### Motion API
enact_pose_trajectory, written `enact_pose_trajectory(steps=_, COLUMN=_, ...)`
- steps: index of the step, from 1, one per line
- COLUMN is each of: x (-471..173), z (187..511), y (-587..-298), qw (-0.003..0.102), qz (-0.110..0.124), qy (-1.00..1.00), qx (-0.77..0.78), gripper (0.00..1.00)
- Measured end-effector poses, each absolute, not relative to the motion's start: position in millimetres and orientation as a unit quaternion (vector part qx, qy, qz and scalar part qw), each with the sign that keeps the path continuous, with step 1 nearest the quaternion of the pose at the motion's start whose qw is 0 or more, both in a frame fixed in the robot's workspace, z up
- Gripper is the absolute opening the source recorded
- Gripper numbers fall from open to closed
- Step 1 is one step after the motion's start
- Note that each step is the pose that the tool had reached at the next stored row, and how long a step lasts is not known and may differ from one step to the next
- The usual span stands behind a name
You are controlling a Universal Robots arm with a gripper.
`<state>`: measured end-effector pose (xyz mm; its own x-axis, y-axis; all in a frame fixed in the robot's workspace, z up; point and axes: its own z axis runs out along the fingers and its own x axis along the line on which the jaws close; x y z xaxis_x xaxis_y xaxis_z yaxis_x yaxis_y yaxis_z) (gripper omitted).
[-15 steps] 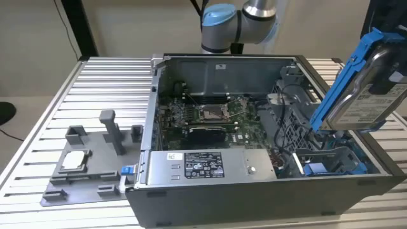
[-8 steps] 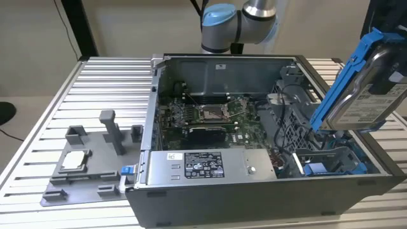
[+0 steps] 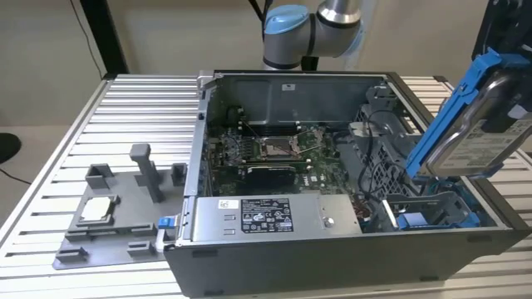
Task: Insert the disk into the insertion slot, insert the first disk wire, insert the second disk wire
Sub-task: 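Insert the disk into the insertion slot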
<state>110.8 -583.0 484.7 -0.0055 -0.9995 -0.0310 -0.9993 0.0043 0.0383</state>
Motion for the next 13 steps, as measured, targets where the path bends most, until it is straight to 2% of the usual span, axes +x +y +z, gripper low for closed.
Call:
enact_pose_trajectory(steps=6, x=111.0, z=474.2, y=-583.5, qw=0.001, qz=-0.025, qy=-0.708, qx=0.706, gripper=0.0)
enact_pose_trajectory(steps=13, x=111.5, z=466.3, y=-583.5, qw=-0.008, qz=-0.027, qy=-0.708, qx=0.706, gripper=0.0)
